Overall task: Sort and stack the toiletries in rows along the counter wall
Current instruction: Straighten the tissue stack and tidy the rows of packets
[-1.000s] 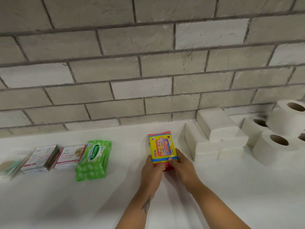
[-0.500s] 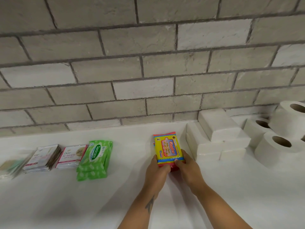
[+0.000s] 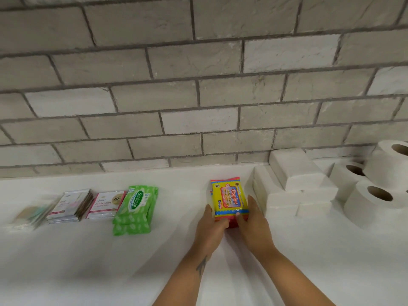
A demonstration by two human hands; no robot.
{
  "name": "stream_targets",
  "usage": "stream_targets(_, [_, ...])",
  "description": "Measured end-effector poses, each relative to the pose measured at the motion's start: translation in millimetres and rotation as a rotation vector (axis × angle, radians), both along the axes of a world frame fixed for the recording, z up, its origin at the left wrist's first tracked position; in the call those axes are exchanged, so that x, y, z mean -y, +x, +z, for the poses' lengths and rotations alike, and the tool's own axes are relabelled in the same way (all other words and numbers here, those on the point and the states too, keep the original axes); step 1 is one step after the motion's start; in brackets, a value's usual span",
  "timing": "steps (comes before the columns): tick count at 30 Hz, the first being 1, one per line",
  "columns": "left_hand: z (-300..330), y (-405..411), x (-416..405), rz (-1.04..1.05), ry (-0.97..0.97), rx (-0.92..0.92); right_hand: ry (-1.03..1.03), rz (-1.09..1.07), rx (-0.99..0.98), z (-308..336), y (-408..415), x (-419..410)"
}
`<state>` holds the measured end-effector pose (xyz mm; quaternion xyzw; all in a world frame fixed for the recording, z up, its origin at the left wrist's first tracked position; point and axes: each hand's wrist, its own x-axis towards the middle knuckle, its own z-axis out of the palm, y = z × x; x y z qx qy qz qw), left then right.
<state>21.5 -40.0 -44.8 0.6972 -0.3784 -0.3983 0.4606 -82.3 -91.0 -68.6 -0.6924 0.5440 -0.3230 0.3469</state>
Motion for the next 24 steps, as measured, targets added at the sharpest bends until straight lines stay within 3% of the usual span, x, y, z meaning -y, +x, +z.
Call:
stream_targets(3, [5.0, 4.3, -10.3, 0.085, -0.038, -0.008, -0.110, 0.035, -0.055, 11.4, 1.9, -14.5])
stream_targets(6, [9.3, 11.7, -27.7, 0.202, -0.055, -0.042, -0.207, 0.104, 0.013, 24.7, 10.0, -32.8])
stream_targets(11, [12.7, 39.8, -63.3, 0.400, -0.151, -0.003, -0.224, 0.219, 0.086, 32.3, 41.9, -57.0])
stream_targets(19, [5.1, 130.2, -113.2, 0.659, -0.120, 0.079, 0.097, 0.244, 0.229, 17.5, 108.6, -86.8])
stream_targets(24, [-1.5, 186.1, -117.1, 0.549, 0.006, 0.040, 0.309, 0.179, 0.326, 16.6, 158.1, -95.3])
